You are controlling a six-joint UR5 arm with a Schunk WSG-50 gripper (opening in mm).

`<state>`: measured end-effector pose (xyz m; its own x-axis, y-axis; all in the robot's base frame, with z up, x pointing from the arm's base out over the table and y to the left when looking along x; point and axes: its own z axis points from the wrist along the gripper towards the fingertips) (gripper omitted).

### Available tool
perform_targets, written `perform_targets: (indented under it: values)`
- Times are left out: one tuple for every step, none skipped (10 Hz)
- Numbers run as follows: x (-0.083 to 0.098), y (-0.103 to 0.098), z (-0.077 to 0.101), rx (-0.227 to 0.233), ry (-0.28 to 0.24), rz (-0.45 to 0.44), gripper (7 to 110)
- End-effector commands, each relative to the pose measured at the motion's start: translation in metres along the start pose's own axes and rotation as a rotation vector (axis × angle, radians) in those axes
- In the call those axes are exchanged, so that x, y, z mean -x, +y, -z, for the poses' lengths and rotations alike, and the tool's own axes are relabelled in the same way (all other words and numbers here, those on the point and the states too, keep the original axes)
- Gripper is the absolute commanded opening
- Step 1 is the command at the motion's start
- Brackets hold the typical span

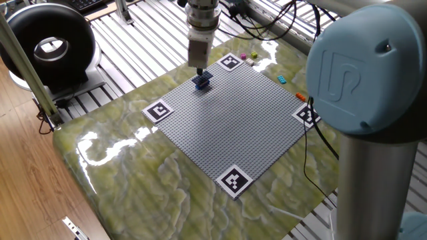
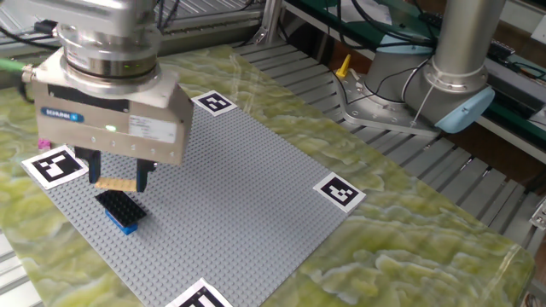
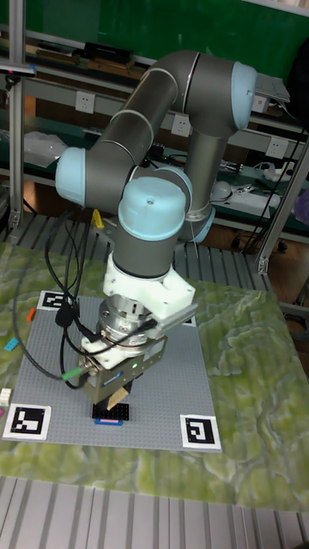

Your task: Stack small Lego blocks one on top of the other

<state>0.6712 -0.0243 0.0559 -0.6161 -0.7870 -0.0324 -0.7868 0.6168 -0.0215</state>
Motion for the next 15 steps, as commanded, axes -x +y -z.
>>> perform_targets:
  values:
    - [0.01,-0.001,-0.004,-0.002,-0.031,0.359,7]
    - [0.006,-0.004,-0.006,-0.016,-0.015,0.427,7]
    - [0.005,-0.003,-0.009,-0.017,-0.014,0.488,7]
    - [0.0,0.001,-0.015,-0.013,-0.015,0.53,7]
    - [0.0,0.009,-0.021,0.006,-0.042,0.551,7]
    - [-0.005,0.006,-0.021,-0.001,-0.021,0.588,7]
    - [-0.004,0.002,-0.021,-0.017,-0.017,0.599,7]
    - [-0.003,-0.001,-0.021,-0.023,-0.015,0.609,7]
    - [-0.003,-0.005,-0.022,-0.033,-0.005,0.638,7]
    - [0.0,-0.001,-0.023,-0.019,-0.014,0.665,7]
    - [0.003,0.001,-0.024,-0.011,-0.028,0.692,7]
    - [0.009,0.005,-0.024,-0.002,-0.057,0.704,7]
    - [0.012,0.007,-0.024,0.001,-0.071,0.703,7]
    - [0.011,0.007,-0.025,0.003,-0.067,0.716,7]
    - [0.008,0.003,-0.025,-0.006,-0.05,0.724,7]
